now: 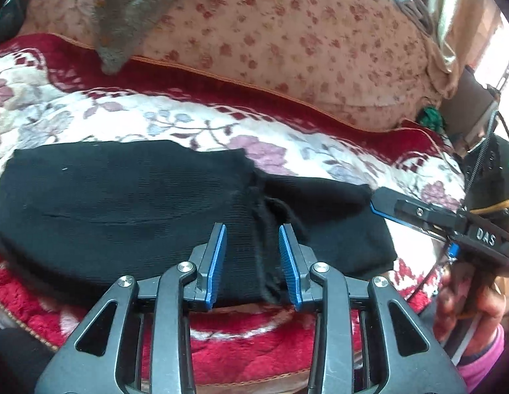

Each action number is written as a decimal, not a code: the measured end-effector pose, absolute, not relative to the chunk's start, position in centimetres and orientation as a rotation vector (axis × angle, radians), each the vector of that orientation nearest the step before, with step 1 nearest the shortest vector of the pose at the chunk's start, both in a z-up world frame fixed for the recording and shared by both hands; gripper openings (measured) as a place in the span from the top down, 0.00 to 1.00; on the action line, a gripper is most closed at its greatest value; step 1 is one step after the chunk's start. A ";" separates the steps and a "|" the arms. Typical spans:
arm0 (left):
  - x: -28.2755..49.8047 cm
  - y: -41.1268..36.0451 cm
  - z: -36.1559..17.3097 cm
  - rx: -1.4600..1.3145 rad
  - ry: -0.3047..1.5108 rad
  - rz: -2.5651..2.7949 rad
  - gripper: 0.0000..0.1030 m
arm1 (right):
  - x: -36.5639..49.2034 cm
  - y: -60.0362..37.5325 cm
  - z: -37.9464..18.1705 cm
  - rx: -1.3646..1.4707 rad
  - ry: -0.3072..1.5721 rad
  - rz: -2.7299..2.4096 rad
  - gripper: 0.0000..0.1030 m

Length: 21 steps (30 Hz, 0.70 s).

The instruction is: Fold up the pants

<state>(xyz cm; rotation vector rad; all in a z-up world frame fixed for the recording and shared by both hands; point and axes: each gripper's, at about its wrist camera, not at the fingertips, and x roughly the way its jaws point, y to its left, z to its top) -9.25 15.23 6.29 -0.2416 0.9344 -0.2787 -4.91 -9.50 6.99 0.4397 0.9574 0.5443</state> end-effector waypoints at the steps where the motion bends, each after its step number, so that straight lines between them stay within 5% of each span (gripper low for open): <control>1: -9.3 15.6 6.3 -0.247 0.936 -0.263 0.69 | -4.9 -9.0 7.0 0.430 0.962 0.552 0.43; 21: -11.8 24.2 6.5 -0.320 0.908 0.050 0.69 | -2.8 0.1 7.7 0.297 0.991 0.715 0.32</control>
